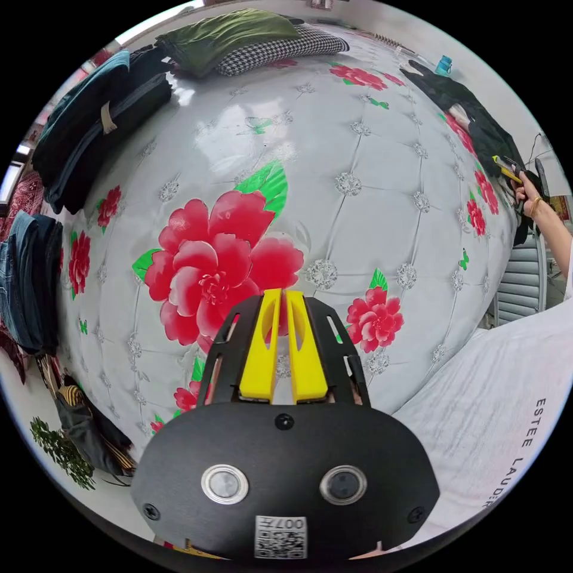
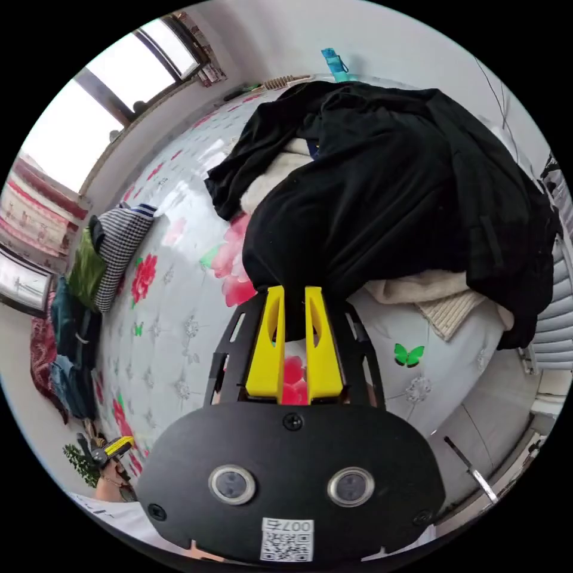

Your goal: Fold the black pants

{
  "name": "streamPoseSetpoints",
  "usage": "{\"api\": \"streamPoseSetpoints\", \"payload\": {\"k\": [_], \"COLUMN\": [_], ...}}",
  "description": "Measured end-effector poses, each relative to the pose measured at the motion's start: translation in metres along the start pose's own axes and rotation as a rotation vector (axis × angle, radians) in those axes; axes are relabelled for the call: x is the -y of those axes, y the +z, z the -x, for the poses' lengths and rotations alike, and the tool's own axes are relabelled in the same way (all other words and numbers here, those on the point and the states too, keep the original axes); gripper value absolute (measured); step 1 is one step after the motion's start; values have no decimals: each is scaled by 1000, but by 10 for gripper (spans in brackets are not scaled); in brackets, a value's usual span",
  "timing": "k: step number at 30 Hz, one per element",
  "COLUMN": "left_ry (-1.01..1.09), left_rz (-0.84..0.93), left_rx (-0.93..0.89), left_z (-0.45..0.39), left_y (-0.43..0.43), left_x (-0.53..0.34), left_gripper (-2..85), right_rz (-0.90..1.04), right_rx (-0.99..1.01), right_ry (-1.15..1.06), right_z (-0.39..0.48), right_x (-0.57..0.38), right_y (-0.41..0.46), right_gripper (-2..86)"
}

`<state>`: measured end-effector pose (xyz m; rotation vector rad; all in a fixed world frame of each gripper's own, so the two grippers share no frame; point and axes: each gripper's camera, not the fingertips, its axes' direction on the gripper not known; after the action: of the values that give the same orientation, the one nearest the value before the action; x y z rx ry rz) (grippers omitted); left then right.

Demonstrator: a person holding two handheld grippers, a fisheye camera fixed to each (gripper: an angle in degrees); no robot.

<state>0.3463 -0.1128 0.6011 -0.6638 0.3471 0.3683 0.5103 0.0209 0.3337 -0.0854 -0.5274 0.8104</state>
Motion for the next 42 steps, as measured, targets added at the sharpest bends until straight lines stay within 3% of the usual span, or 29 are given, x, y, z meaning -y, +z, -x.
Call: {"api": "streamPoseSetpoints", "payload": {"k": [3, 6, 8, 10, 15, 20, 23, 25, 29, 32, 38, 42], "left_ry": [-21, -97, -162, -184, -212, -269, -298, -293, -247, -194, -77, -42], "left_rz": [4, -10, -28, -12, -47, 18, 53, 68, 60, 35, -48, -188], "left_rx": [-28, -69, -113, -258, -273, -296, -329, -325, -351, -403, -416, -497], "left_z": [3, 10, 17, 19, 13, 10, 6, -1, -13, -24, -29, -14], "left_y": [3, 3, 3, 6, -2, -5, -8, -14, -26, -37, -69, -107], "left_x": [2, -1, -7, -17, -53, -84, -95, -97, -97, -101, -136, -188], "left_gripper": [-8, -9, -9, -9, -10, -10, -10, -10, -10, -10, -7, 19], "right_rz": [-94, -143, -75, -89, -231, -198, -123, 3, -20, -106, -89, -90], "right_rx": [194, 200, 199, 52, -316, -373, -396, -533, -637, -478, -173, 213], "right_ry": [-17, -22, -94, -139, 18, 191, 107, 39, -65, -172, -407, -553], "right_z": [8, 17, 26, 30, -36, -106, -107, -103, -85, -59, 5, 69], "right_x": [-22, -44, -49, -51, -33, 2, 23, 33, 30, 14, -49, -94], "right_y": [-40, -68, -73, -85, -115, -115, -89, -55, -51, -77, -134, -161], "right_gripper": [61, 69, 77, 93, 115, 137, 140, 130, 91, 65, 47, 41]}}
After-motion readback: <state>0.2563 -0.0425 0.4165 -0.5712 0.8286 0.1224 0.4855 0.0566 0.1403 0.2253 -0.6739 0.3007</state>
